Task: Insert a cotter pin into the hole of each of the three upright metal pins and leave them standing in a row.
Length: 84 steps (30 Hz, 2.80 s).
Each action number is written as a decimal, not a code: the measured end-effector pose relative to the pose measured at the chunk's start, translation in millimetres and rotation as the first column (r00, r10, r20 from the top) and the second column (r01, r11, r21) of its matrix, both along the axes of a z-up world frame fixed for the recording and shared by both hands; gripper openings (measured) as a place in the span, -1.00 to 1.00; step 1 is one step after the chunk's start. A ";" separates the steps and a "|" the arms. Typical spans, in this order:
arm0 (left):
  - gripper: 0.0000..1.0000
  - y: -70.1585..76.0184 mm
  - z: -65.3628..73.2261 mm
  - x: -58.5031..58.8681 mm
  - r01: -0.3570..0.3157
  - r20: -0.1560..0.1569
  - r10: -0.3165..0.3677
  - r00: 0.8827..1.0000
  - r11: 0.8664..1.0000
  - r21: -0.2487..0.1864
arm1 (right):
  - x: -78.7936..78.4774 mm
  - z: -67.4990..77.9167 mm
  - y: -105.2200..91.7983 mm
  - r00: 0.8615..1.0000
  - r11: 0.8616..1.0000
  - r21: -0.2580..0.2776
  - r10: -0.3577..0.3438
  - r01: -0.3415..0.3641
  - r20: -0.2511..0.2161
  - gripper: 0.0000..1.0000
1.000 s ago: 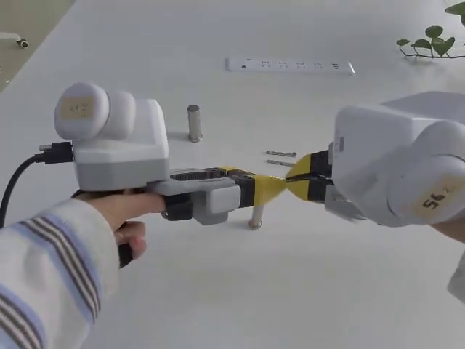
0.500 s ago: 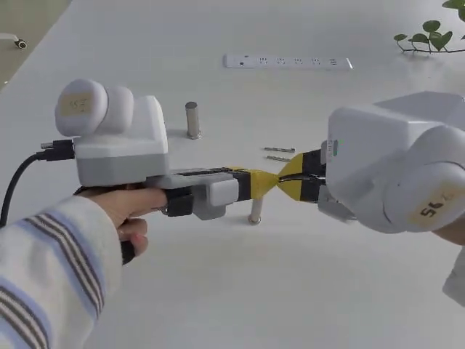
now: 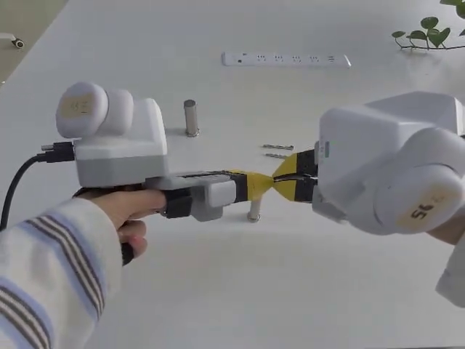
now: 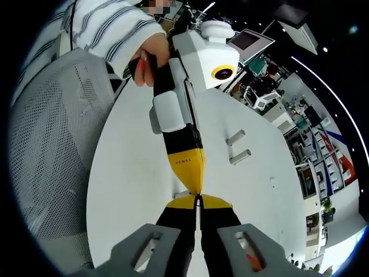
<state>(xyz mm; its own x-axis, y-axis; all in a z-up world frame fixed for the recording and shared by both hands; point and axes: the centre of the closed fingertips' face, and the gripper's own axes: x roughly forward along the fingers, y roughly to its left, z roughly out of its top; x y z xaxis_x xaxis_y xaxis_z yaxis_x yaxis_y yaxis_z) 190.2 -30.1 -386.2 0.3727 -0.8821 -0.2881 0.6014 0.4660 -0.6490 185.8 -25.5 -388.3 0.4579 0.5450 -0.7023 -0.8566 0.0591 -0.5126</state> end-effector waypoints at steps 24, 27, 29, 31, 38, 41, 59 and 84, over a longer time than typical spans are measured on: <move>-1.00 -1.0 5.9 -4.4 0.012 0.038 -0.013 0.999 1.000 0.028 | -0.3 4.2 -0.5 0.998 0.993 0.099 -0.058 0.059 -0.020 -1.00; -1.00 1.0 8.6 -2.1 0.002 0.041 -0.002 0.999 1.000 0.020 | -0.9 6.2 -1.1 0.997 0.989 0.125 -0.070 0.074 -0.040 -0.97; -1.00 2.5 9.8 -1.7 0.003 0.053 -0.004 0.999 1.000 0.020 | -2.2 6.6 -1.5 0.996 0.988 0.135 -0.071 0.078 -0.055 -0.89; -1.00 3.4 10.2 -2.4 0.010 0.055 -0.011 0.998 1.000 0.019 | -2.8 6.3 -2.9 0.995 0.988 0.134 -0.073 0.081 -0.061 -0.86; -1.00 7.7 11.1 -4.9 0.038 0.116 -0.043 0.992 0.998 0.047 | -4.3 5.1 -7.9 0.983 0.977 0.176 -0.092 0.120 -0.160 -0.74; -1.00 9.6 11.2 -6.5 0.056 0.147 -0.064 0.987 0.996 0.063 | -3.1 3.9 -11.6 0.971 0.969 0.207 -0.090 0.137 -0.220 -0.75; -1.00 6.1 19.5 -22.9 0.192 0.470 -0.293 0.833 0.949 0.250 | -22.3 8.0 -14.9 0.874 0.931 0.328 0.019 0.162 -0.485 -0.76; -1.00 -0.6 24.5 -46.7 0.307 0.503 -0.396 0.768 0.917 0.255 | -49.1 11.8 0.6 0.822 0.923 0.368 0.119 0.116 -0.557 -1.00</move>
